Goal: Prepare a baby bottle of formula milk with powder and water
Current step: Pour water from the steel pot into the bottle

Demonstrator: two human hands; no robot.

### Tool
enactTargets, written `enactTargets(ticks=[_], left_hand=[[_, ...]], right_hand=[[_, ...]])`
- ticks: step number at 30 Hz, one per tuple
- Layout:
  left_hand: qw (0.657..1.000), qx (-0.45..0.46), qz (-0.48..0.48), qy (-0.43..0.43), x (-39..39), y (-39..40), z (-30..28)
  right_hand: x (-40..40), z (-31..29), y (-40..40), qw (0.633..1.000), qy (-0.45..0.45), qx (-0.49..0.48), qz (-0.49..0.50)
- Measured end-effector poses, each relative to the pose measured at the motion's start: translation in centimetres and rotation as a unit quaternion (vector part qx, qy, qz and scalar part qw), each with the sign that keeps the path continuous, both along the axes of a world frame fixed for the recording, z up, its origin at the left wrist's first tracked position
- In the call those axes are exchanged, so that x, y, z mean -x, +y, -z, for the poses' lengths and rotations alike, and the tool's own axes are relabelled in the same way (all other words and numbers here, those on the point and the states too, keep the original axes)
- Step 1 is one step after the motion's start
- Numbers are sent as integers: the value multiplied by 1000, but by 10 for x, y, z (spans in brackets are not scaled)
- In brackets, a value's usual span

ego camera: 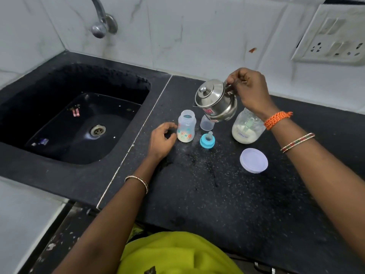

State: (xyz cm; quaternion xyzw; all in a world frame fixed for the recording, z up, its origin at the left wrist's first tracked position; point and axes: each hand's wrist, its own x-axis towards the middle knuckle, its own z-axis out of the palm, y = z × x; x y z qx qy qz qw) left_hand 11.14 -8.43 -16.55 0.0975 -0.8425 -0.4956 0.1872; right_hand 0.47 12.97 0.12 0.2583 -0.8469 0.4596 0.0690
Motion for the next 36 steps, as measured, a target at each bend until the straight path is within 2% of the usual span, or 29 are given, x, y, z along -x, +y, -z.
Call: enactTargets(ticks=[10, 36], left_hand=[[1000, -22, -9, 16, 0, 0, 2], [999, -18, -21, 18, -2, 2, 0]], right_hand=[[-3, -2, -6, 999, 25, -44, -19], [-1, -9, 3, 999, 29, -32, -9]])
